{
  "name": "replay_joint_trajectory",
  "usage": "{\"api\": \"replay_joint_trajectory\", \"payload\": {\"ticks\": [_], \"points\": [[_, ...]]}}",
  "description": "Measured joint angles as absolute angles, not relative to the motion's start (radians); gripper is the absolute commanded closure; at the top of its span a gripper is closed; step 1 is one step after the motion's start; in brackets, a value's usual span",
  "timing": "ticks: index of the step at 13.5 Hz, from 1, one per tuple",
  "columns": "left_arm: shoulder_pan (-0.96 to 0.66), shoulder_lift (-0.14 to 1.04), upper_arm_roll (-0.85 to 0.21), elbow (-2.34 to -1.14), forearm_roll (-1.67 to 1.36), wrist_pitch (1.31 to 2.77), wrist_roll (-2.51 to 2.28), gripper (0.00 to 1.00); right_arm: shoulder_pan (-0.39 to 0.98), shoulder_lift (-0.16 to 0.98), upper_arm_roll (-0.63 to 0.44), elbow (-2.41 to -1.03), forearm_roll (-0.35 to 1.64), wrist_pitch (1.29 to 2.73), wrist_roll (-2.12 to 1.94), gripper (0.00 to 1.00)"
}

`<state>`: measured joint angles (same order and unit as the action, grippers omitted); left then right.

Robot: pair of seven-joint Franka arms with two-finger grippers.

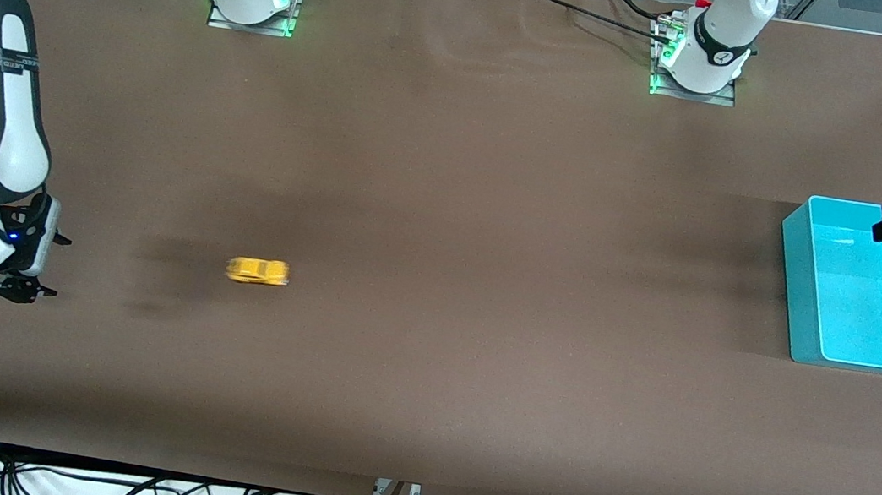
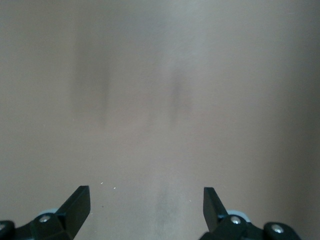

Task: Wind and store yellow beetle car
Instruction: 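Retract the right gripper while the left gripper moves toward the car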

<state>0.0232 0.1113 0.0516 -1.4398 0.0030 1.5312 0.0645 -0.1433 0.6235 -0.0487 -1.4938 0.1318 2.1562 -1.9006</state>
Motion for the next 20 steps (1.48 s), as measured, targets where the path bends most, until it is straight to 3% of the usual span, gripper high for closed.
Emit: {"api": "replay_joint_trajectory", "payload": {"ticks": [10,16,20], "points": [[0.023,0.114,0.052,-1.440,0.003,1.531,0.064,0.00,-0.081,0.413,-0.049,-1.467,0.107,1.862,-1.163,0.00],[0.022,0.116,0.051,-1.440,0.003,1.531,0.064,0.00,-0.044,0.337,-0.048,-1.422,0.094,1.647,-0.606,0.00],[0.020,0.121,0.049,-1.440,0.003,1.531,0.064,0.00,0.012,0.307,-0.047,-1.375,0.009,1.582,-0.492,0.00]]}}
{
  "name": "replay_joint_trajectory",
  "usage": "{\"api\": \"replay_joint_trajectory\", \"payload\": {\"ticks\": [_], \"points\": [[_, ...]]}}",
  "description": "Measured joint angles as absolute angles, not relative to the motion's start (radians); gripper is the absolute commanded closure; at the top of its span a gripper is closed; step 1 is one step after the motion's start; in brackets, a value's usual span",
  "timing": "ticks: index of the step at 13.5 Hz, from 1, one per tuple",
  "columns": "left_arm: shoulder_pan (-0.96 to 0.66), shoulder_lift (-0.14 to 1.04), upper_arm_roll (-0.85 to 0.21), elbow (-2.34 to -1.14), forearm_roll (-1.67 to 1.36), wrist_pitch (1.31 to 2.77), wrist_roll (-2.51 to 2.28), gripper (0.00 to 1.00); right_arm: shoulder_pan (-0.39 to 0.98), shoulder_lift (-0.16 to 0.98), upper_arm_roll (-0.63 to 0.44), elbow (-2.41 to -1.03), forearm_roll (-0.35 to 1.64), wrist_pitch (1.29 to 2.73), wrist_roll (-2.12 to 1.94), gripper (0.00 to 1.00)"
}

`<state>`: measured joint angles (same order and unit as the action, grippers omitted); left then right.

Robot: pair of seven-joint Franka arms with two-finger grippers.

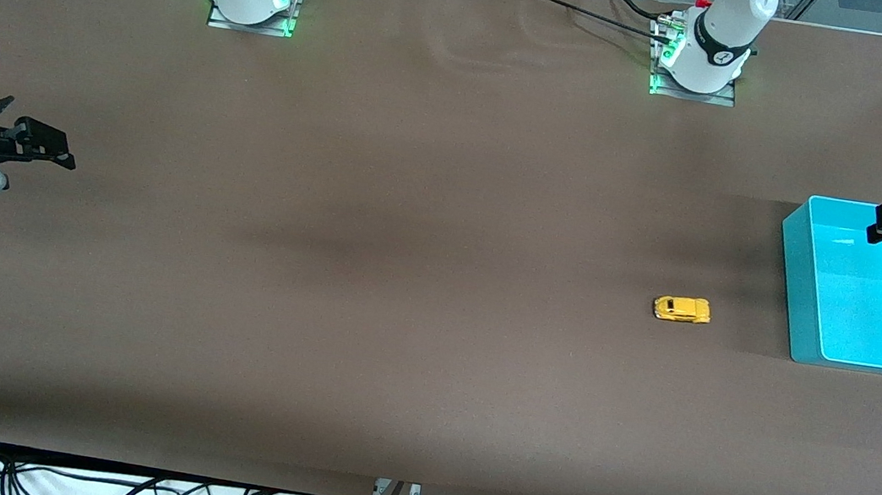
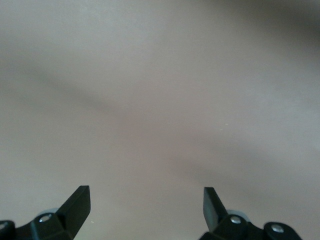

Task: Wind and store yellow beetle car
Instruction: 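Retract the right gripper while the left gripper moves toward the car, then lower the left gripper onto the yellow car and grasp it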

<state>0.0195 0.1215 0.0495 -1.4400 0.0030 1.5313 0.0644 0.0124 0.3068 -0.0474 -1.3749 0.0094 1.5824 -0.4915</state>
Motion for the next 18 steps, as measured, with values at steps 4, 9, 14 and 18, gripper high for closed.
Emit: {"api": "replay_joint_trajectory", "payload": {"ticks": [4,9,14,18], "points": [[0.019,0.120,0.047,-1.431,0.003,1.530,0.064,0.00,0.048,0.306,-0.047,-1.301,-0.046,1.575,-0.471,0.00],[0.012,0.121,0.046,-1.430,0.003,1.528,0.064,0.00,0.042,0.301,-0.062,-1.253,-0.068,1.556,-0.470,0.00],[0.013,0.175,0.047,-1.442,0.003,1.550,0.064,0.00,0.037,0.251,-0.064,-1.243,-0.068,1.457,-0.463,0.00],[0.013,0.221,0.048,-1.540,0.003,1.719,0.065,0.00,0.020,0.230,-0.065,-1.277,-0.068,1.433,-0.347,0.00]]}}
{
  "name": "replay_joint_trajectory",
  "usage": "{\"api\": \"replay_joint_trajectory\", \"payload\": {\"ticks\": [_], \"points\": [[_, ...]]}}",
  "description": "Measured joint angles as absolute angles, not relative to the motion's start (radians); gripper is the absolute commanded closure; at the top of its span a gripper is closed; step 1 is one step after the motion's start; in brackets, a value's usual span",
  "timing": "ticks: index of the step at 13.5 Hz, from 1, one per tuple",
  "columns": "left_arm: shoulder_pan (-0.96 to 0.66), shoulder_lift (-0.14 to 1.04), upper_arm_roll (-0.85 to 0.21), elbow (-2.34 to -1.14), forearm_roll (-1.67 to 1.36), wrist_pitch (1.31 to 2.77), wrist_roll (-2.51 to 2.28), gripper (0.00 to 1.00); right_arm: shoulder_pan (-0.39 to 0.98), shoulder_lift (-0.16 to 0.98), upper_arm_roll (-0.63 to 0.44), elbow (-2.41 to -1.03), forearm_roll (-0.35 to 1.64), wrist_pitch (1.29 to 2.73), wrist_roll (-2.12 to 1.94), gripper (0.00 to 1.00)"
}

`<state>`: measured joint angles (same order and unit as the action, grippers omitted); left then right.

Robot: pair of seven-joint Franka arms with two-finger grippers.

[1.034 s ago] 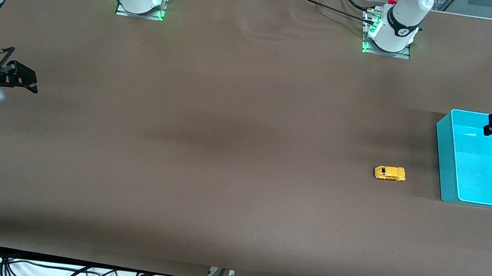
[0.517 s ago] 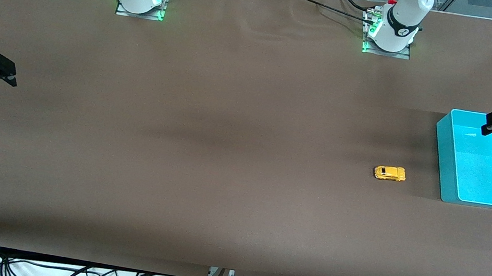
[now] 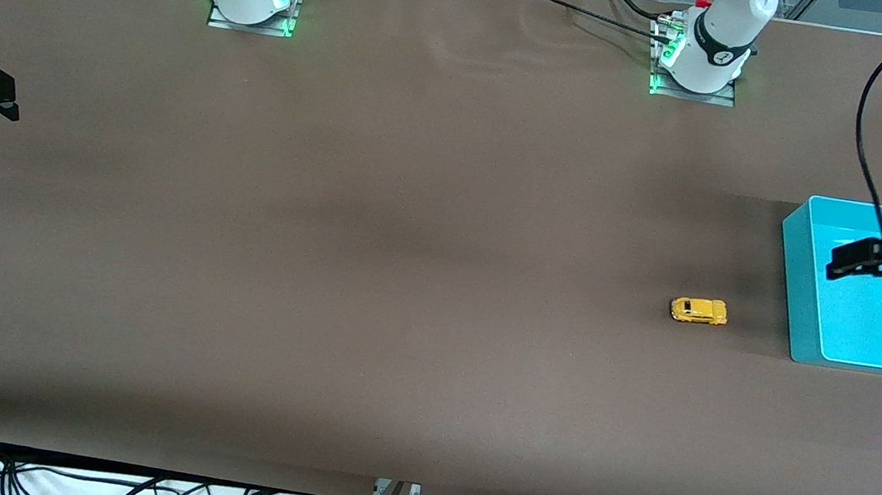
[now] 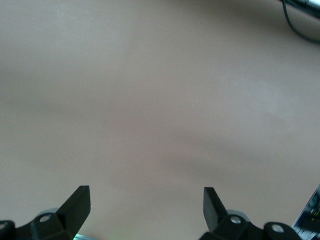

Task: Wind and store yellow beetle car
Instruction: 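Lower the left gripper onto the yellow car and grasp it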

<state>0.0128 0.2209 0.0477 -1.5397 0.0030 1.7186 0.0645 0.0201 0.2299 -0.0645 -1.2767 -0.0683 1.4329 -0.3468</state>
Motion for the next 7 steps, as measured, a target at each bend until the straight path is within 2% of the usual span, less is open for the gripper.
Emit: {"api": "replay_joint_trajectory", "payload": {"ticks": [7], "points": [[0.013,0.241,0.048,-1.870,0.003,2.082,0.065,0.00,0.012,0.149,-0.062,-1.364,-0.068,1.431,-0.190,0.00]]}}
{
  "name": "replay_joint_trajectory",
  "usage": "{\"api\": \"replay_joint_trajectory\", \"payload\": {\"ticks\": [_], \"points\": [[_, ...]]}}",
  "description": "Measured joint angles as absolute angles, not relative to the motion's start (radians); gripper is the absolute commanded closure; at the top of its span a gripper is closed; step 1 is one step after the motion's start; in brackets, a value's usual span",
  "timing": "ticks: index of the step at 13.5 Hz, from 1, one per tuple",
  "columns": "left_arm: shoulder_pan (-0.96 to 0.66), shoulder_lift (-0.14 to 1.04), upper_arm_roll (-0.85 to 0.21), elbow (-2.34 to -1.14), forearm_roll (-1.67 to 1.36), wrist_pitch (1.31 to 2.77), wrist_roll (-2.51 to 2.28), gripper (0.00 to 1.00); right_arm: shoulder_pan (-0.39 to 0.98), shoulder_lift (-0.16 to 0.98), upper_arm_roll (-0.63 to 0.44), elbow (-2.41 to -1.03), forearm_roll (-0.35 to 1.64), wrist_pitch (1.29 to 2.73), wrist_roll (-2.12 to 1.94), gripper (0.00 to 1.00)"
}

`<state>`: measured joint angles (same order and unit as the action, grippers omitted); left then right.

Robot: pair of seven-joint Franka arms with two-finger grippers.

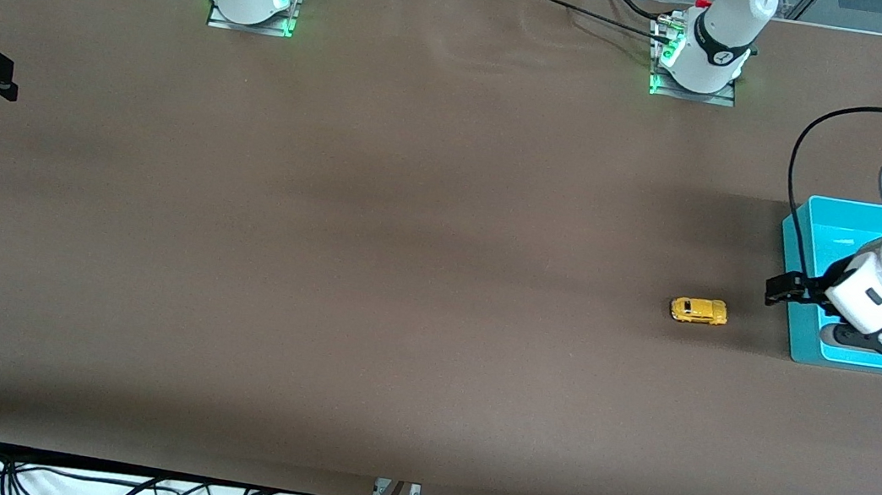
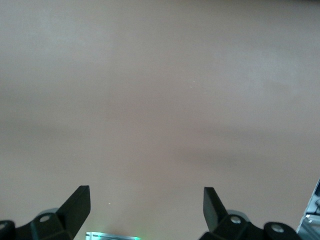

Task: Wind and store yellow beetle car
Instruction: 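Lower the left gripper onto the yellow car and grasp it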

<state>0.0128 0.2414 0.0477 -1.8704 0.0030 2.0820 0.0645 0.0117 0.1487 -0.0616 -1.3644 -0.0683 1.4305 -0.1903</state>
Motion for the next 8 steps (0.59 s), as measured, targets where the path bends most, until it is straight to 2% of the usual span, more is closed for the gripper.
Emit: {"api": "replay_joint_trajectory", "payload": {"ticks": [3,6,8], "points": [[0.013,0.284,0.048,-1.938,0.003,2.209,0.108,0.00,0.012,0.149,-0.058,-1.370,-0.068,1.430,-0.153,0.00],[0.012,0.354,0.047,-1.954,0.004,2.332,0.354,0.00,0.013,0.149,-0.056,-1.373,-0.068,1.428,-0.125,0.00],[0.010,0.386,0.046,-1.954,0.004,2.361,0.534,0.00,0.013,0.149,-0.056,-1.374,-0.068,1.427,-0.096,0.00]]}}
